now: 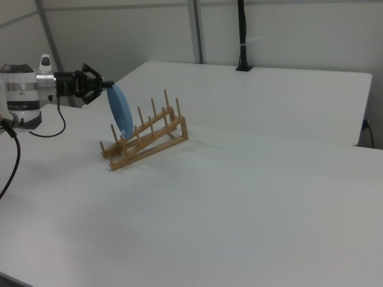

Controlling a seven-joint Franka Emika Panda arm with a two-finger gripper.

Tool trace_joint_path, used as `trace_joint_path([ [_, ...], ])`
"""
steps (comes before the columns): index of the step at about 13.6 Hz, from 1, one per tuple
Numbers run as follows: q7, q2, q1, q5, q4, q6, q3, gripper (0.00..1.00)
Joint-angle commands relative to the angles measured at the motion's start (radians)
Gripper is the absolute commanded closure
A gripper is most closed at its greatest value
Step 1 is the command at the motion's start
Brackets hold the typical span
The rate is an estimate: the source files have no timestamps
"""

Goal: Place plate in plate rack
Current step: 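Carry the upright plate over the wooden rack's pegs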

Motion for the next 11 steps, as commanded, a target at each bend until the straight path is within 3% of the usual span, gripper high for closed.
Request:
trace_joint_path([
  [1, 0.095, 0.006, 0.025, -0.025, 0.014, -0.052, -0.005, 0.42],
  [2, 0.116, 0.006, 0.026, -0.028, 0.014, -0.052, -0.005, 0.0],
  [11, 0.153, -0.001, 0.022, -0.027, 0.014, -0.055, -0.005, 0.0],
])
